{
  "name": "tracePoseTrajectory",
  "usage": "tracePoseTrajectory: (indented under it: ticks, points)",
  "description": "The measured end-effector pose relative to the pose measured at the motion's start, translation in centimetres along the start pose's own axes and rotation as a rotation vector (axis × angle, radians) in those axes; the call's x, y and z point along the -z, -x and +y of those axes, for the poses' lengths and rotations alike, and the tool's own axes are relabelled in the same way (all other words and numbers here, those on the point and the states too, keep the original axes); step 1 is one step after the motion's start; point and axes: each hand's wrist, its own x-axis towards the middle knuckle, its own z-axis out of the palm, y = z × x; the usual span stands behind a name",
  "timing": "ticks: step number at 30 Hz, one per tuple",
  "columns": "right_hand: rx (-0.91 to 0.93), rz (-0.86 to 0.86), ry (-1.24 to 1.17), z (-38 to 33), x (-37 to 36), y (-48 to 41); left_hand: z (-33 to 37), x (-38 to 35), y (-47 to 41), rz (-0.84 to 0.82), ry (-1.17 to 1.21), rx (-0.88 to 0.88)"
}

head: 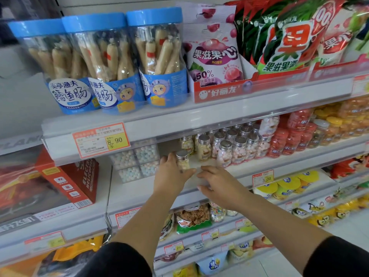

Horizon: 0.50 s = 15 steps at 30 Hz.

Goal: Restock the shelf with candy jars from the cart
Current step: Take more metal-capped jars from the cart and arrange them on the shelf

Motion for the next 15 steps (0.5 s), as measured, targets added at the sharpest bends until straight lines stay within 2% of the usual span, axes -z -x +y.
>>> tracePoseTrajectory:
  ticks: [8, 15]
  points:
    - [0.056, -0.077, 0.068, -0.2, 1.3, 0.3, -0.2, -0.5, -1.0, -0.058, 0.029, -0.032]
    - [0.052, -0.124, 0.011, -0.2, 2.5, 0.1, 1.4, -2.1, -2.1, 0.069, 0.114, 0.086]
